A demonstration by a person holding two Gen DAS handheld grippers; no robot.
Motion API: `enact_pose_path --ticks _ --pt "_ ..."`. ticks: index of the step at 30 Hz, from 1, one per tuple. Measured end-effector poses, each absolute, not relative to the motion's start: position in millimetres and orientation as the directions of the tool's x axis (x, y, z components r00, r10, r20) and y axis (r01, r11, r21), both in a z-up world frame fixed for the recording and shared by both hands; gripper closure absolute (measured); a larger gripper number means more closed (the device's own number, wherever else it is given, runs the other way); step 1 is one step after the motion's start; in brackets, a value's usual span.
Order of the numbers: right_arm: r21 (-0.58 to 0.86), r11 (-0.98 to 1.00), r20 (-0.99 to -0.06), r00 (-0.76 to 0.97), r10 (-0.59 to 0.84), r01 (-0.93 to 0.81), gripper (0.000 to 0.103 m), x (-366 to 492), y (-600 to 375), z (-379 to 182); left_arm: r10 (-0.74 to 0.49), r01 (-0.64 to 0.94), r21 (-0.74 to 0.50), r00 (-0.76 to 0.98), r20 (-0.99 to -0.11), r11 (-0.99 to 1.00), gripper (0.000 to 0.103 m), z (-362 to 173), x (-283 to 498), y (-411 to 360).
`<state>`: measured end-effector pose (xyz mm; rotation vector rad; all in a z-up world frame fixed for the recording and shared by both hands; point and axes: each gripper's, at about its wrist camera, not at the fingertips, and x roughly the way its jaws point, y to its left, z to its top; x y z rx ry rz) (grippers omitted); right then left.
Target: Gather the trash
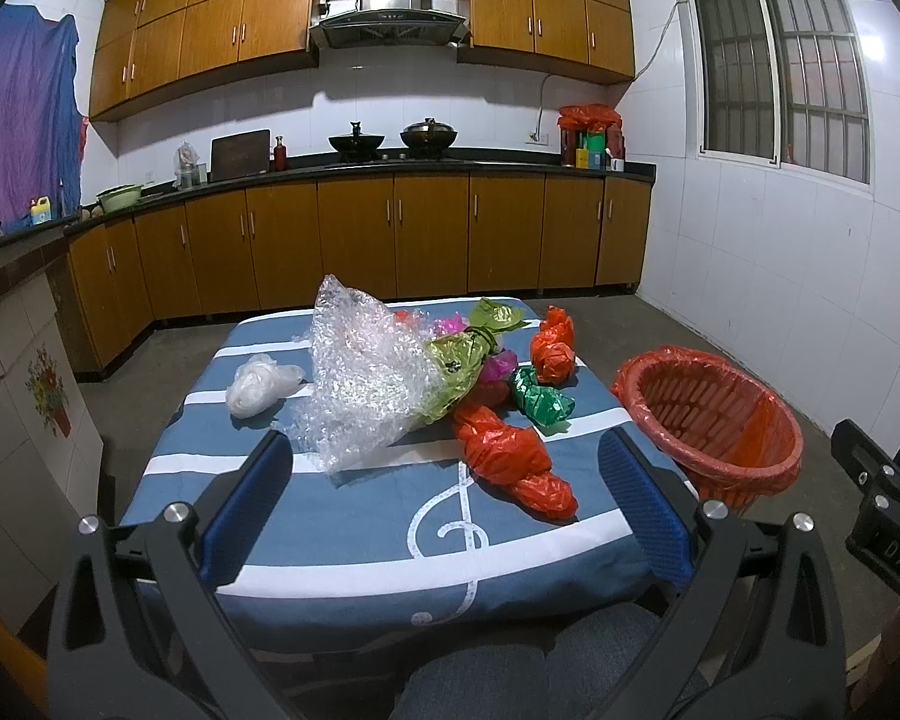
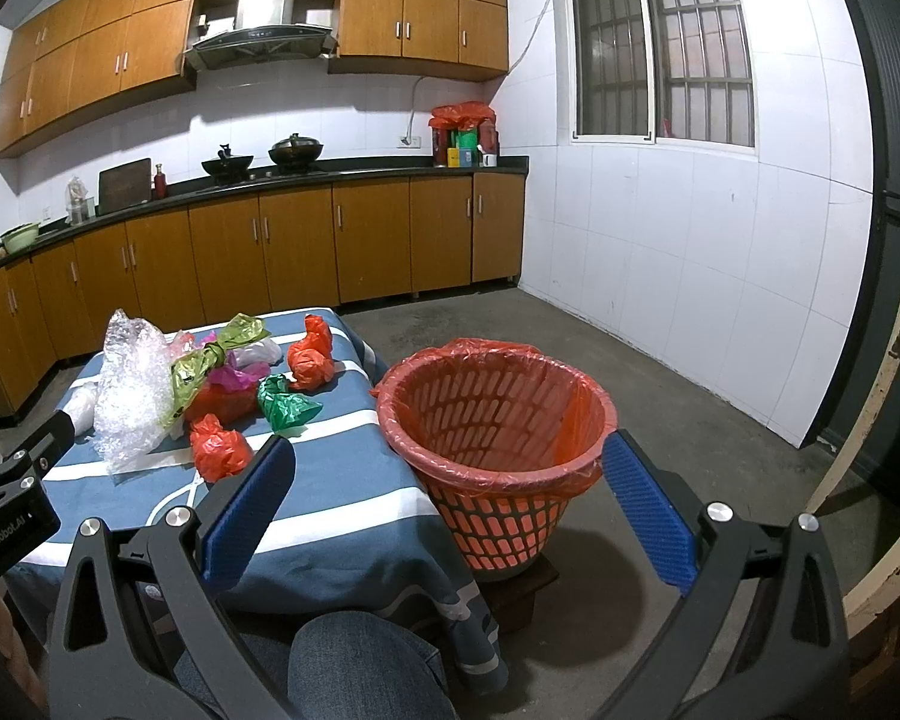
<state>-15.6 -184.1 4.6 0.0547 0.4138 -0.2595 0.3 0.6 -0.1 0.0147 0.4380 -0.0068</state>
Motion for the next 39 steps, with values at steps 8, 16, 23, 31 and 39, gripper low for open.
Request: enact_pose_path --ticks 8,16,23,31,39 --pt "0.0 0.966 -0.405 0.883 -0.238 0.26 0.002 -16 -185 4 -0.003 0.009 0.012 0.905 -0.425 1.0 0.004 0 1 1" --pt "0.001 0.966 -0.406 0.883 -0.238 0.26 0.002 -15 -185 4 -0.004 0.01 0.012 0.904 -0.427 1.0 0.004 -9 1 -1" --pt "0.001 0.966 -0.407 0.882 -0.237 0.26 0.002 -14 -185 3 -0.004 0.01 0.012 0.904 -0.428 1.0 0.004 -13 2 -1" --pt "0.003 0.975 -0.42 0.885 -0.201 0.222 0.002 -11 -180 1 0.04 -0.039 0.012 0.895 -0.445 0.999 0.004 -28 3 6" --pt "0.007 0.99 -0.445 0.887 -0.121 0.138 0.002 34 -161 -11 0.134 -0.161 -0.014 0.863 -0.488 0.987 0.004 -30 25 58"
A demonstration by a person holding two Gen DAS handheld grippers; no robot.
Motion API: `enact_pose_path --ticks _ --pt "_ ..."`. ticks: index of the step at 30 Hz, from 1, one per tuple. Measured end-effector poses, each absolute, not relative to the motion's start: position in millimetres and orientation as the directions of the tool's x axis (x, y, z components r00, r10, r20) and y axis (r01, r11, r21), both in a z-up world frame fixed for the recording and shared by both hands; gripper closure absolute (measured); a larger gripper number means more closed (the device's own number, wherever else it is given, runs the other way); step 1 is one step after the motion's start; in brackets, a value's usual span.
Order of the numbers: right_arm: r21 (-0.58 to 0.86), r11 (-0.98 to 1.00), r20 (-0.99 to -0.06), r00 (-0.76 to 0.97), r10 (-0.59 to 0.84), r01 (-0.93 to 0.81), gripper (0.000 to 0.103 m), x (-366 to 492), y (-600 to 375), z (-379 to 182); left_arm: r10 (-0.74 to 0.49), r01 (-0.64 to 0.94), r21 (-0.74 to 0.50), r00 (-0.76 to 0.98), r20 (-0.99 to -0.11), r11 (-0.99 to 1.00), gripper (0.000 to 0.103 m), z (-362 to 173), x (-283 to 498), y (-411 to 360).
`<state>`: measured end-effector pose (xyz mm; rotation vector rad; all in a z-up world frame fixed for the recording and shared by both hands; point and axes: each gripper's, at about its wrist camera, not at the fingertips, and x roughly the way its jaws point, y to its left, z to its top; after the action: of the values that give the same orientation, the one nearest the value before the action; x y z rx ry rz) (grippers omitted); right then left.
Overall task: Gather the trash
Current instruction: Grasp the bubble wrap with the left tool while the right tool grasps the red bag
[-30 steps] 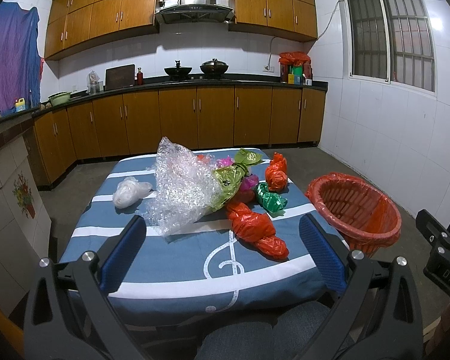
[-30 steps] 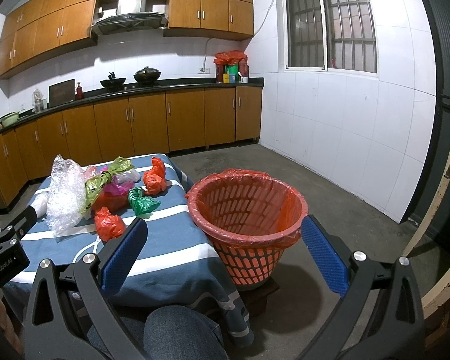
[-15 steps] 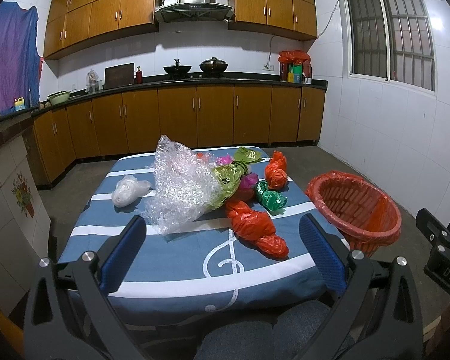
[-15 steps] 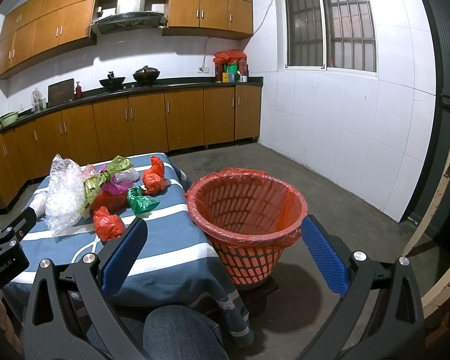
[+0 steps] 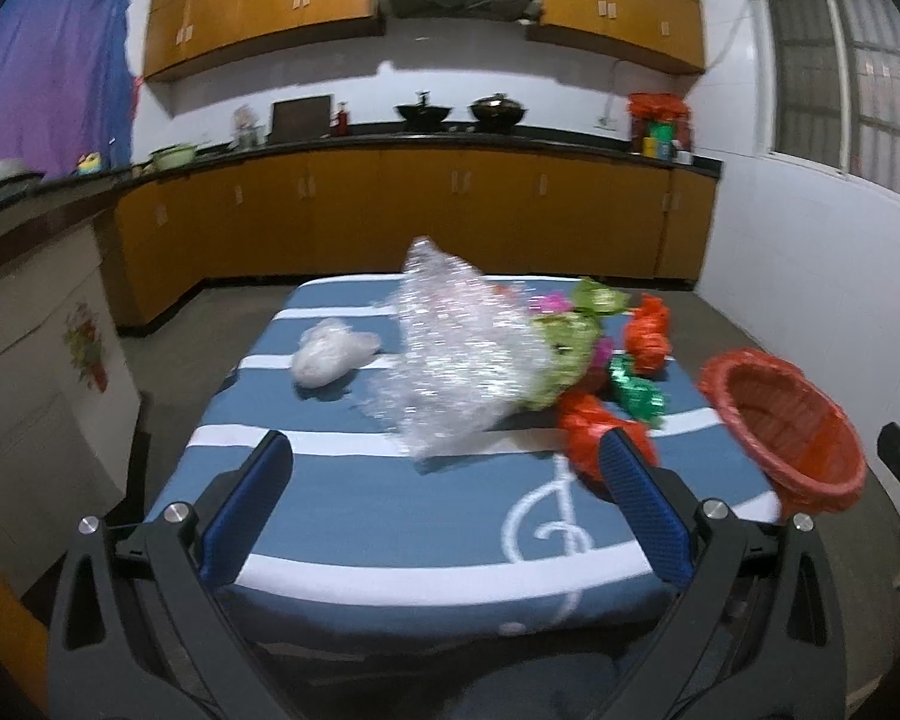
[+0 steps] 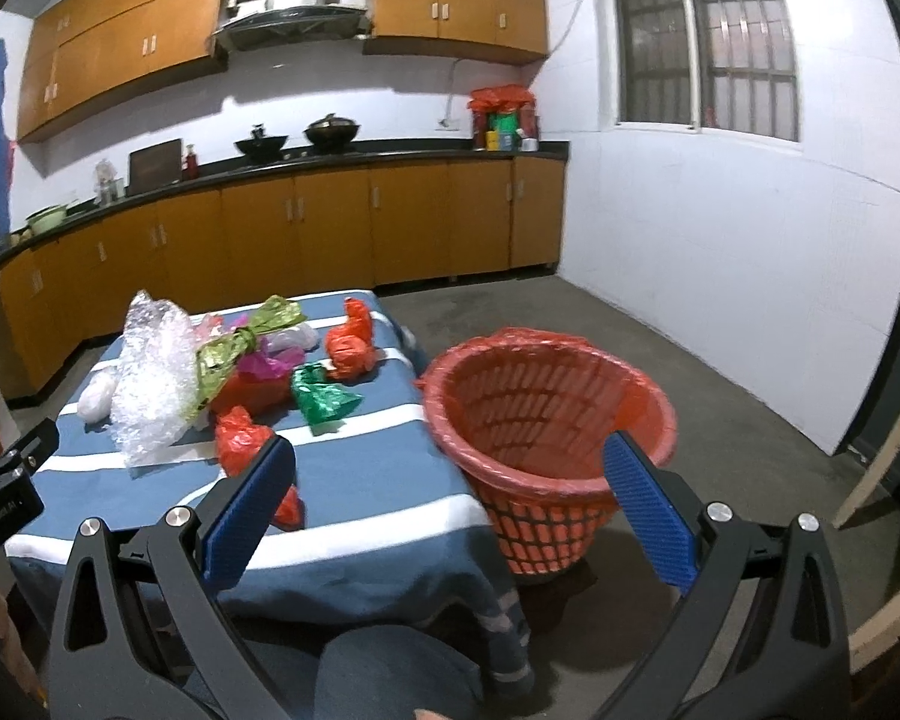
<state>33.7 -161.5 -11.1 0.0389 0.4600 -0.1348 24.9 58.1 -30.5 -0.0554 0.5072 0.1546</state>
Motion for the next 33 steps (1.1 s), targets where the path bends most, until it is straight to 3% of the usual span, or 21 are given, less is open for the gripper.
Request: enact_pose_path --ticks 12,21,26,29,33 --pt "-0.027 0.994 -0.54 0.838 0.075 -0.107 0.01 124 -90 -49 0.221 -0.271 -0.014 0.812 -0.54 0.963 0.004 -43 89 127" --pt "-0.002 0.987 -0.635 0.763 0.121 -0.158 0.01 175 -77 -84 0.155 -0.199 -0.018 0.813 -0.561 0.98 0.008 -53 161 128" --pt "-0.03 0.978 -0.665 0.734 0.136 -0.208 0.011 187 -68 -97 0.104 -0.149 -0.027 0.796 -0.596 0.988 0.017 -65 196 123" --pt "-0.029 0.97 -0.69 0.707 0.156 -0.242 0.018 191 -65 -106 0.091 -0.131 -0.017 0.772 -0.629 0.991 0.022 -77 214 120" --pt "-0.002 0.963 -0.707 0.681 0.19 -0.271 0.037 193 -63 -112 0.045 -0.109 -0.054 0.743 -0.668 0.993 0.032 -91 226 121"
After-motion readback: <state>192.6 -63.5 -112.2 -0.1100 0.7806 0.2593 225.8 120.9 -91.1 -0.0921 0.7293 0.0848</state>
